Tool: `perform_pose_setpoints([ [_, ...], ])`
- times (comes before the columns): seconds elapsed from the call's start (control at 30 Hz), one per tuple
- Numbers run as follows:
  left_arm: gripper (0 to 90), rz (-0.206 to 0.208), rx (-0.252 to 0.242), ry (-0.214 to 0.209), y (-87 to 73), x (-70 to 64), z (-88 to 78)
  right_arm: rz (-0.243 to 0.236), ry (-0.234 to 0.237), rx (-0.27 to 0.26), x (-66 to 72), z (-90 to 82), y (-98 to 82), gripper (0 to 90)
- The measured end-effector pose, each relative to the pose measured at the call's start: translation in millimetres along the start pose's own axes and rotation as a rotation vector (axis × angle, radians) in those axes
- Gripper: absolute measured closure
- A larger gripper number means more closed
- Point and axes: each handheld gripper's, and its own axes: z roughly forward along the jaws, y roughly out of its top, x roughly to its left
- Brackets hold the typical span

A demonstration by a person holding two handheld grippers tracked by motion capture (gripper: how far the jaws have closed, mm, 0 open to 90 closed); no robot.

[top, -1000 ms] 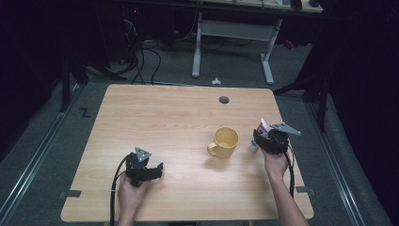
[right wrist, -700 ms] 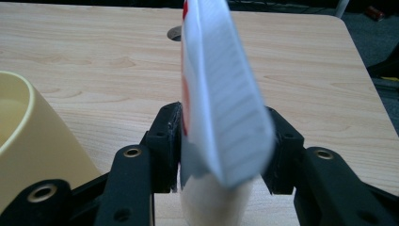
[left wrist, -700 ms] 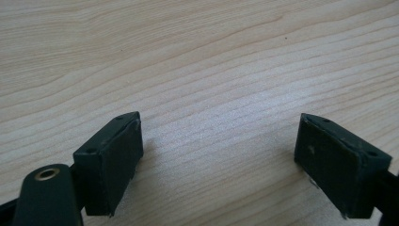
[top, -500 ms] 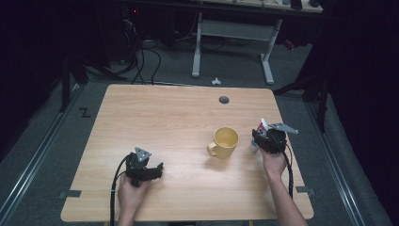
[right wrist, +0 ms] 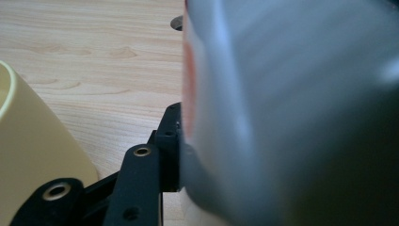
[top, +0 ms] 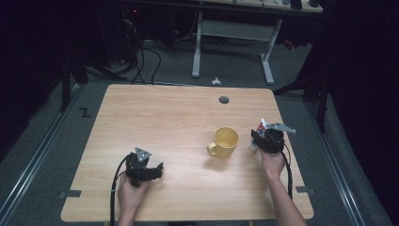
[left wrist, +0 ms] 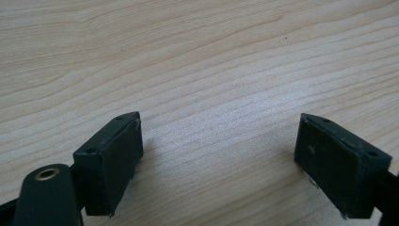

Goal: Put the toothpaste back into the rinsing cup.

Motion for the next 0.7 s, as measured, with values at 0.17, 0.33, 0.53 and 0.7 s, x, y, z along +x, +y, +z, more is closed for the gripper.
perform_pose_setpoints([
  [0.17, 16.2, 0.000, 0.000, 0.000, 0.0, 0.0, 0.0, -0.017, 0.005, 0.001, -0.3, -0.4, 0.3, 63.5],
  [0.33, 16.2, 0.000, 0.000, 0.000, 0.0, 0.0, 0.0, -0.029, 0.007, -0.001, -1.9, -1.6, 0.9, 64.7],
  [0.53, 16.2, 0.000, 0.000, 0.000, 0.0, 0.0, 0.0, -0.035, 0.013, -0.005, -5.1, -6.9, 2.5, 65.4],
  [0.7, 16.2, 0.000, 0.000, 0.000, 0.0, 0.0, 0.0, -0.043, 0.036, -0.012, -6.0, -13.7, 4.0, 65.5],
])
